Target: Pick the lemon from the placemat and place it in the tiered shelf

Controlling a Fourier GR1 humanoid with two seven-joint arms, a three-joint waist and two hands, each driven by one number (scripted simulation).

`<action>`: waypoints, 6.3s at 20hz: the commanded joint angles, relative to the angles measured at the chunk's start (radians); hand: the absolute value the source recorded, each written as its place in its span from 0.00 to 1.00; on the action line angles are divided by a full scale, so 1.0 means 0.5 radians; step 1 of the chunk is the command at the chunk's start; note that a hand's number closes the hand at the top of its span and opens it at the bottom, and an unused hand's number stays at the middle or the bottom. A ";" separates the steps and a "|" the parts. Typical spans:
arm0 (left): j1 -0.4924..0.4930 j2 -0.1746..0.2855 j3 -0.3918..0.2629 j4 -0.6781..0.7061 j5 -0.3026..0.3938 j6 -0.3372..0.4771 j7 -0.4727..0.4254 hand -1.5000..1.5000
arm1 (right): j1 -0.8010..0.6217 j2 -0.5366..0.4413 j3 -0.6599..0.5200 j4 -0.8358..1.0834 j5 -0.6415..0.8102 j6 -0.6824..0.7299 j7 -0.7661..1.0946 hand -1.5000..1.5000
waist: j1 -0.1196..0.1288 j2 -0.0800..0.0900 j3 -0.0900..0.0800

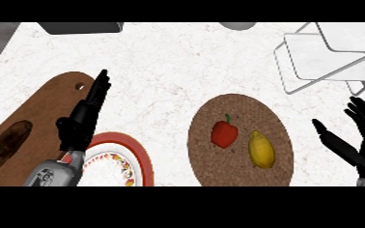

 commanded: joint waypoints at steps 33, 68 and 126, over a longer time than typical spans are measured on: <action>-0.164 -0.181 0.118 0.246 -0.124 -0.235 -0.031 0.50 | -0.094 -0.847 0.699 -1.539 0.647 1.023 2.349 0.00 | 0.093 -0.007 -0.004; 0.033 -0.363 0.344 0.100 -0.381 -0.441 -0.043 0.50 | -0.082 -0.010 0.922 -1.302 1.524 1.226 2.343 0.00 | 0.083 -0.011 -0.002; 0.055 -0.626 0.457 0.060 -0.685 -0.518 0.004 0.50 | -0.054 0.559 1.146 -0.878 2.251 1.167 1.740 1.00 | 0.084 -0.013 -0.002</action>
